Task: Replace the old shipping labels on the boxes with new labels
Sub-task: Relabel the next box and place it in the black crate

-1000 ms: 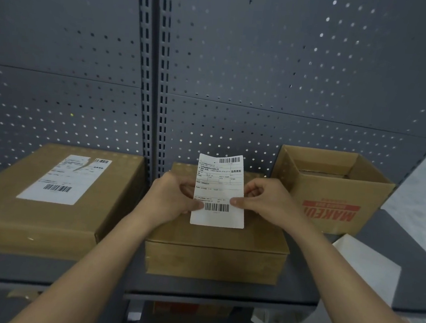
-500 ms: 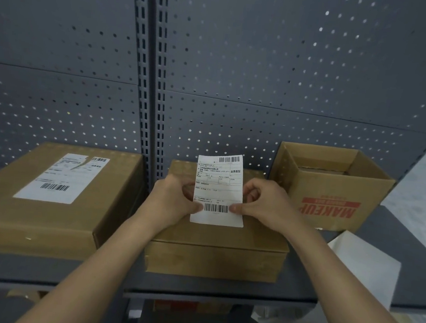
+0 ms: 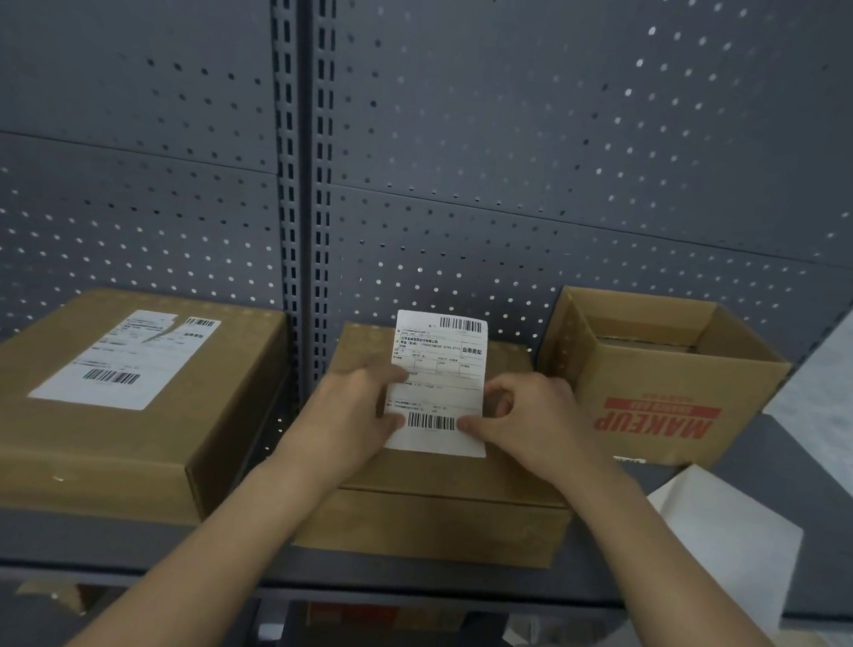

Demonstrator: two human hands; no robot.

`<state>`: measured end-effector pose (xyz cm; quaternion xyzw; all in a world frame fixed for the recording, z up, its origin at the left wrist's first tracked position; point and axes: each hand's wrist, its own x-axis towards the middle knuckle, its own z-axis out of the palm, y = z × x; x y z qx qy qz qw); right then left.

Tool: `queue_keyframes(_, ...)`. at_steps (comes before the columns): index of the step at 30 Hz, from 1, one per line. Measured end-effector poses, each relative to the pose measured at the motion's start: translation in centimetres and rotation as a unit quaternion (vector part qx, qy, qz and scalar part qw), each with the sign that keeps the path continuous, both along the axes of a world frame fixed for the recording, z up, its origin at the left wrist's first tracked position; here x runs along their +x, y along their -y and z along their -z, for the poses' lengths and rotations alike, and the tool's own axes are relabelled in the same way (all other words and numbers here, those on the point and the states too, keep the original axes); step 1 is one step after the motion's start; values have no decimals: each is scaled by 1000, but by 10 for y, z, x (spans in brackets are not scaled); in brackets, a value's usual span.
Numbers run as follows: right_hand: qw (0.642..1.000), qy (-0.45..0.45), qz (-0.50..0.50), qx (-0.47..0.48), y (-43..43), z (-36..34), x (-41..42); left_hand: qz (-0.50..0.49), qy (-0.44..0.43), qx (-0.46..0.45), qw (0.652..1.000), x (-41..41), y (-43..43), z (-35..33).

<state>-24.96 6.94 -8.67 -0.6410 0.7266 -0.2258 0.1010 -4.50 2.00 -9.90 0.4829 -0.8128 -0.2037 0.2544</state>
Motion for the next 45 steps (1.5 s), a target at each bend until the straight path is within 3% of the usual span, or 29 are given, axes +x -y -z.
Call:
queue_keyframes(5, 999, -15, 5, -31, -8, 1, 2, 14, 30, -85, 996, 0, -3, 14)
queue_keyframes(10, 998, 6, -68, -8, -12, 8, 0, 52, 61, -151, 985, 5, -2, 25)
queue_keyframes(19, 993, 56, -104, 24, -12, 3, -9, 95, 111, -80, 986, 17, 0, 16)
queue_keyframes(31, 992, -68, -103, -23, 57, 7, 1, 99, 96, -69, 988, -25, 62, 9)
queue_keyframes(35, 993, -81, -79, -37, 85, 9, -4, 68, 120, -87, 987, -37, 86, 10)
queue_keyframes(38, 994, -92, -36, -48, 101, 12, -10, 37, 143, -51, 988, -43, 98, 9)
queue_keyframes(45, 989, -131, -4, -70, 110, 23, -12, -11, 115, -28, 993, -46, 107, 17)
